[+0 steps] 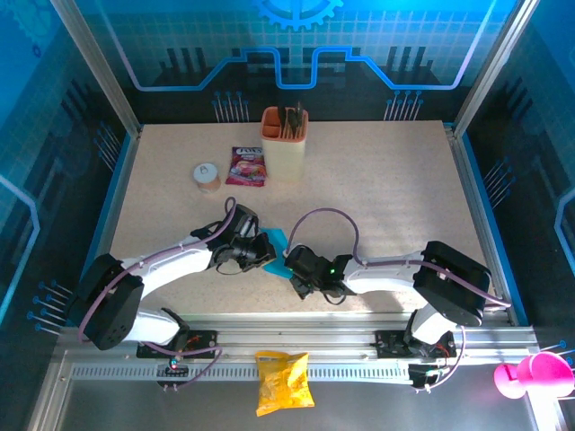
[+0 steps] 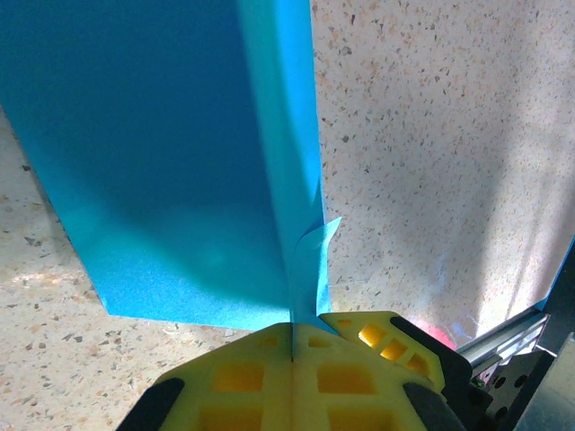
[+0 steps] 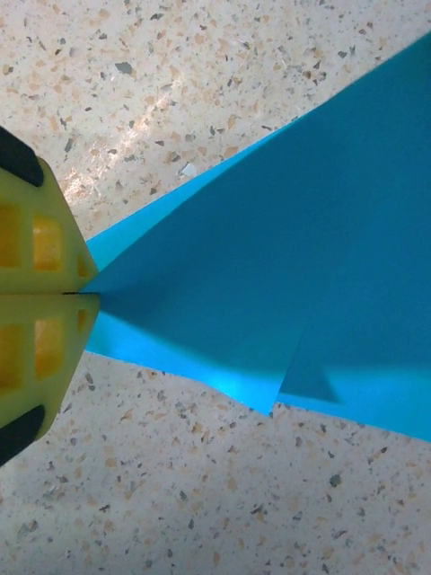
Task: Fold a paper plane with a square sheet of paper (pick it up from the middle)
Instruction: Fourth fold the wing at the center of the table.
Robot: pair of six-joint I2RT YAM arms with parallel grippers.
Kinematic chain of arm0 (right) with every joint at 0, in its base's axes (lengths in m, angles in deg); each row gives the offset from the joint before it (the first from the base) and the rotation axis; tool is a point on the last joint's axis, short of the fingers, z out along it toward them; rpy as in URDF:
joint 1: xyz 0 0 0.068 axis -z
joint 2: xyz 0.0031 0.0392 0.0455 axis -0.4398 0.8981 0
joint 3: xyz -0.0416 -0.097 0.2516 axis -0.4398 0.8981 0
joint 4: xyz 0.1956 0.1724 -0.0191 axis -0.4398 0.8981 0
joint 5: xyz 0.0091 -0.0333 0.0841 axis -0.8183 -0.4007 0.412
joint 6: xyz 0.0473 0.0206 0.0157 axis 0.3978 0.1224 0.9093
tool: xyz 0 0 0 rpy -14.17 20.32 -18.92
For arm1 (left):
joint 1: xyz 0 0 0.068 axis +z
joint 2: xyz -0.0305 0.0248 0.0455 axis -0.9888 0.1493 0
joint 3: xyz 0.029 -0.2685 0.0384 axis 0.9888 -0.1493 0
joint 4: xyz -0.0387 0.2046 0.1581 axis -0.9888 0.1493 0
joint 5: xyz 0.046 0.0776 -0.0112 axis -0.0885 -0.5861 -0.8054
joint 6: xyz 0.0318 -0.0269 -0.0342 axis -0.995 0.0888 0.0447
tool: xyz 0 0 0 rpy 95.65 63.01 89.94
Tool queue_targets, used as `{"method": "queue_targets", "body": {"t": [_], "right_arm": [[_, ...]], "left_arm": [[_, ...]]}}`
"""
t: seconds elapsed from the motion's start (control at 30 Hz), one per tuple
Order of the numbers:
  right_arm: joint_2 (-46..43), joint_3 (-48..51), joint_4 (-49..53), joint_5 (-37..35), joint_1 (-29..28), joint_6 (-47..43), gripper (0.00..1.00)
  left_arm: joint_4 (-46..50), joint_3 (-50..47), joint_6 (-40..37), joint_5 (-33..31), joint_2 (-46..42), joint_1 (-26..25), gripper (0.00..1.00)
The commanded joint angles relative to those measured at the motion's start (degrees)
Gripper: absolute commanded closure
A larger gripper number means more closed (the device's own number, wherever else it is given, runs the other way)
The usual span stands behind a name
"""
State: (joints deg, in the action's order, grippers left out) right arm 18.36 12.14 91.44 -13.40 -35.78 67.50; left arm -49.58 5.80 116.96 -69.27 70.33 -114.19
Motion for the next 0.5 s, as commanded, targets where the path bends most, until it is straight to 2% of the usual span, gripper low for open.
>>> {"method": "queue_targets", "body": {"t": [0.0,0.47], "right_arm": [[0.6,1.3,0.0,0.5,-0.1,0.7,1.0],[2.3,5.4,-6.5,12.8,5.3,3.0,1.0]], "left_arm": [[2.1,1.5,-0.5,0.9,-0.2,0.5,1.0],[5.1,4.2,3.4,-1.5,0.6,0.4,1.0]]}}
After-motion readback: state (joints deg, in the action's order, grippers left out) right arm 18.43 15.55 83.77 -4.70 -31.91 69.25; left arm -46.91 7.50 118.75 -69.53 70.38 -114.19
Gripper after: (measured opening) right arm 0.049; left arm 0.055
